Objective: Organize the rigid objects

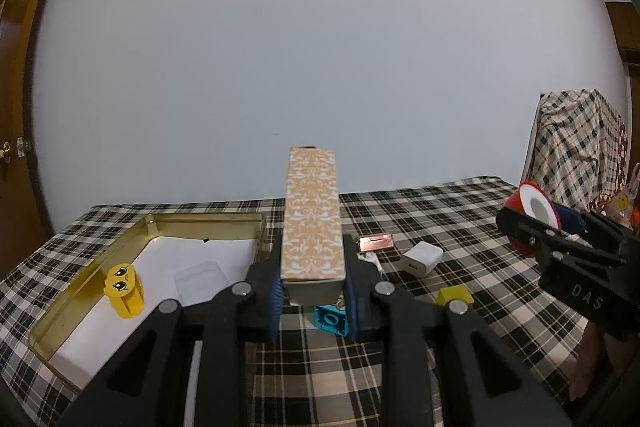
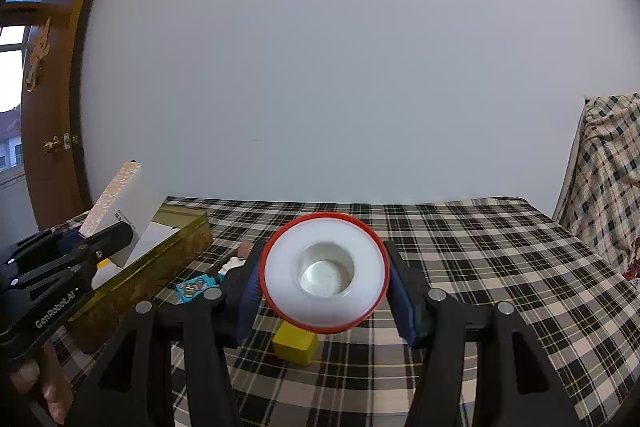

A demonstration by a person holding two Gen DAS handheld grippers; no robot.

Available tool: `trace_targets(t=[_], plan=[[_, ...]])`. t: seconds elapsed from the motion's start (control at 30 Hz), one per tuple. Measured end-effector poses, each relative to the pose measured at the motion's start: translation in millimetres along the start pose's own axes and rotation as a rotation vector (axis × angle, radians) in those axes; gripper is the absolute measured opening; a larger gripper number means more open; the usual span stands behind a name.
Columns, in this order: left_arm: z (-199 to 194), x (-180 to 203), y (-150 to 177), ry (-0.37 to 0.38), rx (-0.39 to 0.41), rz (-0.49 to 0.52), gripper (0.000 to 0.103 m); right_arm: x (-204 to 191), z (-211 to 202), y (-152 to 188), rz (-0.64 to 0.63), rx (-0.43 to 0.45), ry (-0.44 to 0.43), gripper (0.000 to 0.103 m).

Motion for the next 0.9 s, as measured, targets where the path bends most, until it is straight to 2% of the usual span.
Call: trace_targets(t=[0.9], plan=[[4.5, -36.4, 3.5, -0.037, -0.020, -0.027, 0.023, -53.4, 19.5, 1.6, -0.043, -0.012, -0.120, 0.058]])
Point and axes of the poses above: each gripper's, at about its wrist camera, not at the fingertips, and z roughly the way its jaws point, x to its right, y to its underside, the point moved 9 cm from there along z, roughly the way its jaws point, and after that the axes turned 13 degrees about -y, right-handed, at the moved point
